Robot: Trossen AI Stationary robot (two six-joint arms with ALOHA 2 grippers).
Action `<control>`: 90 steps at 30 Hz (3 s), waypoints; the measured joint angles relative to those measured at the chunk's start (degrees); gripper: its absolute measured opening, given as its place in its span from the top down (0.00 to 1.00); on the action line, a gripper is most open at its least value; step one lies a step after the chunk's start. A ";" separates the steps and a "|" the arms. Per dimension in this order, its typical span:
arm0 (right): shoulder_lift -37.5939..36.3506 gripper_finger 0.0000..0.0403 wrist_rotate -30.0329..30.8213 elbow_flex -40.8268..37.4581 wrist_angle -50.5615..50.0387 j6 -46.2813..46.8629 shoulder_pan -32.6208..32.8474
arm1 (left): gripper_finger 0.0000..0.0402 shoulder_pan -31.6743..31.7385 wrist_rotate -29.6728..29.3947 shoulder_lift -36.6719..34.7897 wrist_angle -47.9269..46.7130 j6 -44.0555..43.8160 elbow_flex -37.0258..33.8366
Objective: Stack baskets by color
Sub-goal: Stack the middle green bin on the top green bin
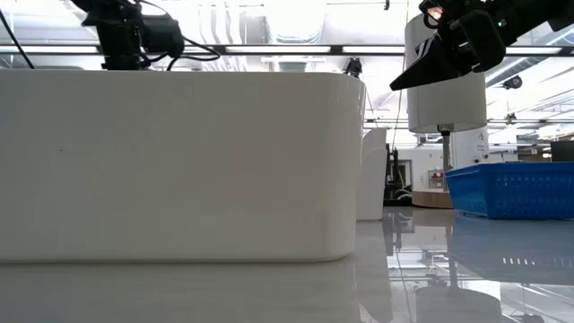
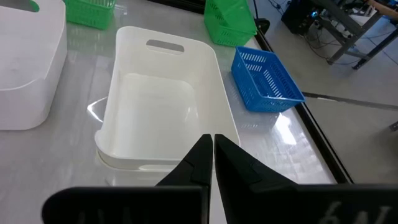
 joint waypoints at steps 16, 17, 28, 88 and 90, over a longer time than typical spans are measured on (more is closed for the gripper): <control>-0.01 0.98 0.00 0.00 0.00 0.02 -0.01 | 0.94 0.07 5.82 0.04 -1.33 -3.54 -0.08; -0.01 0.98 -0.01 0.00 0.00 0.06 -0.01 | 0.92 0.07 6.24 0.04 -1.35 -3.77 -0.08; -0.01 0.98 0.00 0.00 0.00 0.63 -0.01 | 0.61 0.31 9.41 0.59 -1.00 -4.97 -0.21; 0.00 0.98 -0.02 -0.02 0.39 0.44 -0.02 | 1.00 2.73 8.66 0.00 7.76 3.00 -7.62; -0.01 0.98 -0.02 -0.02 0.39 0.44 -0.01 | 1.00 2.77 8.55 0.00 8.06 4.13 -7.63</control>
